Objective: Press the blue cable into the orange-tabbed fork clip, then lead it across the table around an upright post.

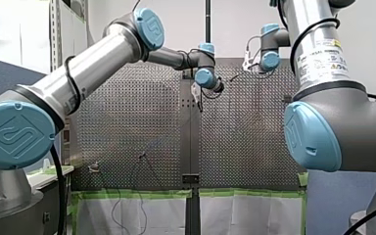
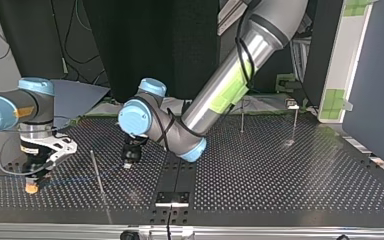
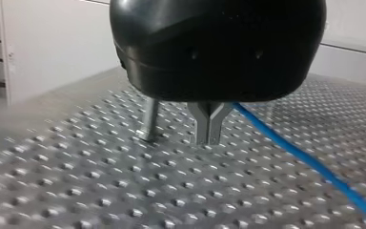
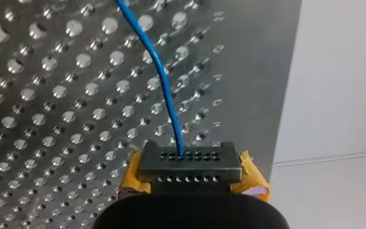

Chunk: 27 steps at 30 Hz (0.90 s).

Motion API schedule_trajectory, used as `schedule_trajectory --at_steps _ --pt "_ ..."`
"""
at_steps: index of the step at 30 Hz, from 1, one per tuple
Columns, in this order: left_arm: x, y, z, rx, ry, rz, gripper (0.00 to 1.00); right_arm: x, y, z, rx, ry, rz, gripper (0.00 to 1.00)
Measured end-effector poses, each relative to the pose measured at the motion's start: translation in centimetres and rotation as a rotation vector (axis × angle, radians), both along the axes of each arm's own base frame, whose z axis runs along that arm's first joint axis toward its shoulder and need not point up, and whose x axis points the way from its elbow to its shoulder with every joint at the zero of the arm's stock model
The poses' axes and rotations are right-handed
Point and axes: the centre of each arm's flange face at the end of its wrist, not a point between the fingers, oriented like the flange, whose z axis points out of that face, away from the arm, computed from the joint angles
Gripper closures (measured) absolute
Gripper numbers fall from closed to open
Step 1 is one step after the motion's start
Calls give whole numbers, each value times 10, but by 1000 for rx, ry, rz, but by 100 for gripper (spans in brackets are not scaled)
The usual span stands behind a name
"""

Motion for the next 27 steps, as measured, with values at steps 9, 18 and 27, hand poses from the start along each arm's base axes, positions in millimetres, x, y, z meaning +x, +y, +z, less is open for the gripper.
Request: schedule_trajectory --at_steps 9,18,27 --pt "1 -1 -14 4 7 -6 100 -9 -11 -18 25 3 -5 100" --pt "3 -1 -18 22 -7 -34 97 -9 -14 -34 53 8 6 100" --pt "5 0 -22 11 -10 -30 0 -7 -14 -54 87 16 12 100"
